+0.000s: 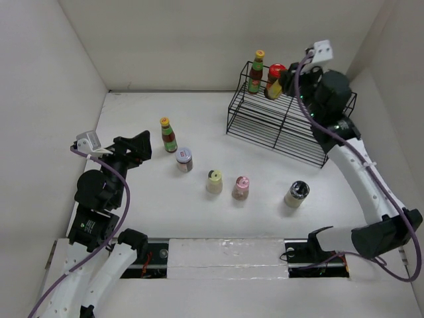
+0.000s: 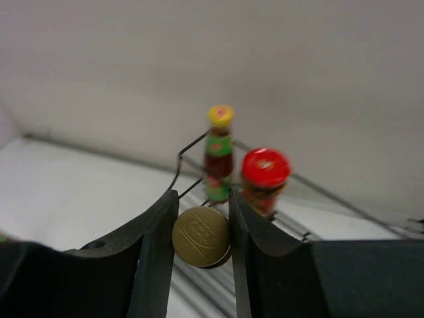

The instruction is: Organize the condiment bottles

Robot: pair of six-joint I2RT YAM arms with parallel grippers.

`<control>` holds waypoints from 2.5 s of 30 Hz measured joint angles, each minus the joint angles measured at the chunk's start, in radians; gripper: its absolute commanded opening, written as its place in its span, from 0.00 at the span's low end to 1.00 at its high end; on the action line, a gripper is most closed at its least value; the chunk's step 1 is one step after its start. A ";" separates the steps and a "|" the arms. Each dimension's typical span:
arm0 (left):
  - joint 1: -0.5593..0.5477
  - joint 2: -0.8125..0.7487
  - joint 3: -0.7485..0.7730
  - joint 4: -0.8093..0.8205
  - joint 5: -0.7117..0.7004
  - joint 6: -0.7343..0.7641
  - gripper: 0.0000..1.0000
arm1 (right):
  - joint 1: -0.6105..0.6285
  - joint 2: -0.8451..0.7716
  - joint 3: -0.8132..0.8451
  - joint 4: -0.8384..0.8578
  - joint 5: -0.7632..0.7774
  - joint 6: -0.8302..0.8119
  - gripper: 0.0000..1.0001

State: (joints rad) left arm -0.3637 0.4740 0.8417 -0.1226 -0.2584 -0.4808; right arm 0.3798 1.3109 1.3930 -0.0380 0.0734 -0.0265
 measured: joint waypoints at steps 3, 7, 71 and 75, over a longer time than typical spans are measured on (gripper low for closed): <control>0.000 0.000 0.000 0.000 0.001 0.000 0.80 | -0.106 0.023 0.114 0.002 -0.032 -0.011 0.19; 0.000 0.000 0.000 0.000 0.000 0.000 0.80 | -0.222 0.147 0.304 -0.040 -0.084 -0.025 0.17; 0.000 0.000 0.000 0.000 -0.003 0.000 0.80 | -0.370 0.508 0.480 -0.137 -0.248 -0.035 0.71; 0.000 0.000 0.000 0.000 -0.006 0.000 0.80 | -0.277 0.396 0.435 -0.098 -0.250 -0.084 0.51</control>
State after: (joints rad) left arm -0.3637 0.4740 0.8417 -0.1226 -0.2646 -0.4808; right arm 0.1028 1.7073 1.8275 -0.1364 -0.1768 -0.1104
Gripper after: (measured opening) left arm 0.803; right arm 0.605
